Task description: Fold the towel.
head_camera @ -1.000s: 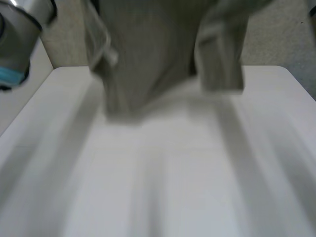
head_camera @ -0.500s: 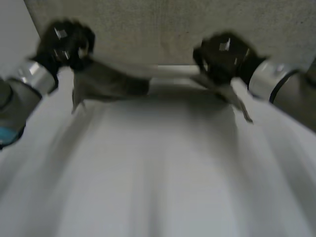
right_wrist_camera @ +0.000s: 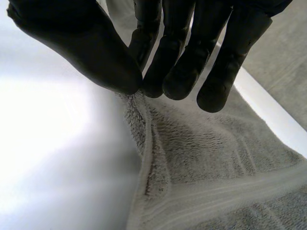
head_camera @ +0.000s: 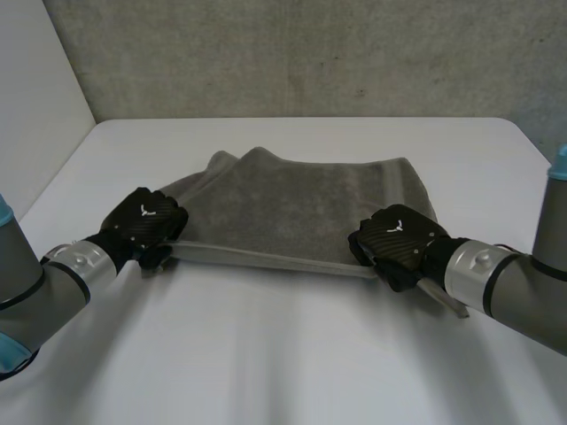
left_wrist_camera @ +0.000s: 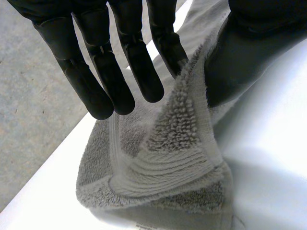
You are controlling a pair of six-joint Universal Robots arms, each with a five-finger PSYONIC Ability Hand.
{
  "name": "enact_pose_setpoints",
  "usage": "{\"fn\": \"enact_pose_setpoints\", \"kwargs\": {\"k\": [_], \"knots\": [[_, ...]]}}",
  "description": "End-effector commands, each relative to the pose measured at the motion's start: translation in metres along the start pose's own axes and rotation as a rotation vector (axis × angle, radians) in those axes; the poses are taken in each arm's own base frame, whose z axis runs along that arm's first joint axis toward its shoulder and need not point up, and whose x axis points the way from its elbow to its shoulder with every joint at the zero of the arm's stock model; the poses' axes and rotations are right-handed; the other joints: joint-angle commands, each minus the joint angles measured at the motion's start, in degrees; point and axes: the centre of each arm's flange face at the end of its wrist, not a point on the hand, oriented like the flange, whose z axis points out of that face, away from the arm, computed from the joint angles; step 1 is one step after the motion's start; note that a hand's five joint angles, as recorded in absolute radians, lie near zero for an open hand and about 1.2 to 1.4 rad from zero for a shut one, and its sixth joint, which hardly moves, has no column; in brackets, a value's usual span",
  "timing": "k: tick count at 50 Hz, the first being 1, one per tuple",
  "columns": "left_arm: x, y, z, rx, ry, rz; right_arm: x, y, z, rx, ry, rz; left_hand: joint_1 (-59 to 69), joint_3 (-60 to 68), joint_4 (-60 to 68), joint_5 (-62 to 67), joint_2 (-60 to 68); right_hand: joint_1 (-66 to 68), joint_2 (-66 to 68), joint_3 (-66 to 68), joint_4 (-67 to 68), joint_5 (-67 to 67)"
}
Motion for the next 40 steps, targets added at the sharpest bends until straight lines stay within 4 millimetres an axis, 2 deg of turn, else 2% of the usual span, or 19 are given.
{"fn": "enact_pose_setpoints", "kwargs": {"k": [1,2,9,13,15,21,23,33,40], "knots": [[0.004,0.015,0.005,-0.038,-0.009,-0.021,-0.004,0.002,-0.015,0.045,-0.007,0.070,1.8,-0.2,1.0,0.6,0.8,4.2,3.1,3.5,3.6,2.8],[0.006,0.017,0.007,-0.041,-0.009,-0.020,-0.003,0.004,-0.016,0.048,-0.007,0.079,-5.5,-7.6,-6.4,-6.8,-6.5,4.2,3.1,3.5,3.6,2.8],[0.009,0.022,0.015,-0.019,-0.035,-0.042,0.007,0.018,-0.018,0.036,0.028,0.131,-9.6,-11.7,-10.5,-10.9,-10.6,4.2,3.1,3.5,3.6,2.8],[0.008,0.021,0.018,-0.005,-0.055,-0.062,0.010,0.020,-0.018,0.035,0.036,0.157,-10.3,-12.4,-11.1,-11.5,-11.3,4.2,3.1,3.5,3.6,2.8],[0.004,0.020,0.021,0.010,-0.082,-0.066,0.015,0.021,-0.017,0.047,0.055,0.169,-18.0,-20.0,-18.8,-19.2,-19.0,4.2,3.1,3.5,3.6,2.8],[0.000,0.021,0.023,0.021,-0.119,-0.060,0.024,0.021,-0.017,0.070,0.088,0.216,-20.9,-23.0,-21.7,-22.1,-21.9,4.2,3.1,3.5,3.6,2.8],[-0.001,0.023,0.024,0.018,-0.131,-0.058,0.030,0.019,-0.020,0.083,0.106,0.255,-27.3,-29.3,-28.1,-28.5,-28.3,4.2,3.1,3.5,3.6,2.8],[0.002,0.030,0.026,0.002,-0.124,-0.067,0.029,0.018,-0.022,0.108,0.082,0.297,-25.6,-27.7,-26.5,-26.8,-26.6,4.2,3.1,3.5,3.6,2.8],[0.002,0.030,0.025,-0.005,-0.129,-0.066,0.043,0.024,-0.022,0.111,0.148,0.296,-23.3,-25.3,-24.1,-24.5,-24.3,4.2,3.1,3.5,3.6,2.8]]}}
